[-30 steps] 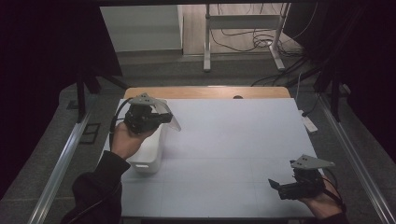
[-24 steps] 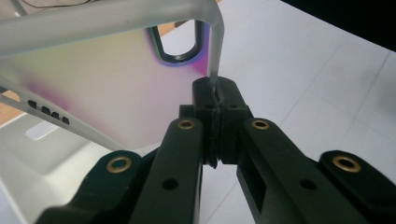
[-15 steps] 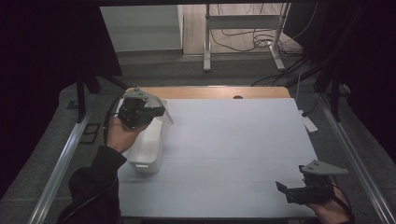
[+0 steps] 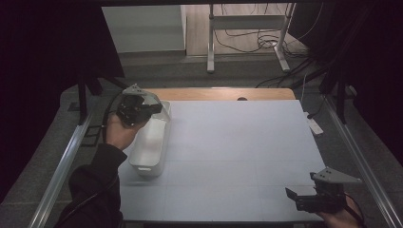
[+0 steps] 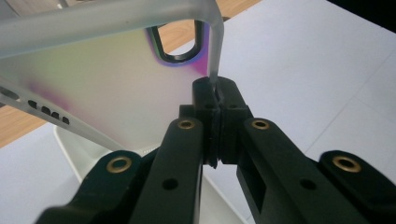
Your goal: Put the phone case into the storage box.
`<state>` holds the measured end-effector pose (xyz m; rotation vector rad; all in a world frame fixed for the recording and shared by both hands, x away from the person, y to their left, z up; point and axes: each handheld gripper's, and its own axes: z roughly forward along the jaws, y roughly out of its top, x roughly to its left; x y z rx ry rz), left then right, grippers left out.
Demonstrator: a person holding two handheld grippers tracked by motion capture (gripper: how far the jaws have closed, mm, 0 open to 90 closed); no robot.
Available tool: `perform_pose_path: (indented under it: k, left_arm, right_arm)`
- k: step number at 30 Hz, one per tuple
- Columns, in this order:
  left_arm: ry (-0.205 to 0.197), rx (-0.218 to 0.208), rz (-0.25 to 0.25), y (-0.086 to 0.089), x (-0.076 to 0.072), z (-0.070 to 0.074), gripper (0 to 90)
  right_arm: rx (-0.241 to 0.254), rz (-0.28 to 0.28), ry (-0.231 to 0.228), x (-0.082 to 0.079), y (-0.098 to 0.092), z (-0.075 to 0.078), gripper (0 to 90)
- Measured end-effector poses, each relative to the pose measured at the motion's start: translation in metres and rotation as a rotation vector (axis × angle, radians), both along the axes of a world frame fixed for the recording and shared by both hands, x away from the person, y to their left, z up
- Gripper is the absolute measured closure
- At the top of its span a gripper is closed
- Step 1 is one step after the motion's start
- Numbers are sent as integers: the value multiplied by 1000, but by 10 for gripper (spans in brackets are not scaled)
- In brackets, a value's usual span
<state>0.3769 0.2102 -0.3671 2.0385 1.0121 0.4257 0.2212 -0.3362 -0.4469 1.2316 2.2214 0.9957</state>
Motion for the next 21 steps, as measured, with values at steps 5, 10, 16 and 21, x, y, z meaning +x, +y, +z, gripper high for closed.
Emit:
perform_pose_path:
  k: [5, 10, 16, 21]
  left_arm:
    - [-5, 10, 27, 3, 5, 0, 886]
    - [-5, 21, 48, 5, 11, -1, 886]
    - [5, 31, 77, 6, 20, -9, 886]
    - [16, 35, 100, 5, 29, -18, 886]
  right_arm:
    - [1, -11, -1, -3, -2, 1, 0]
    - [11, -21, -3, -5, -4, 1, 0]
    - [8, -21, -3, -6, -4, 1, 0]
    - [3, -19, -2, -6, -4, 1, 0]
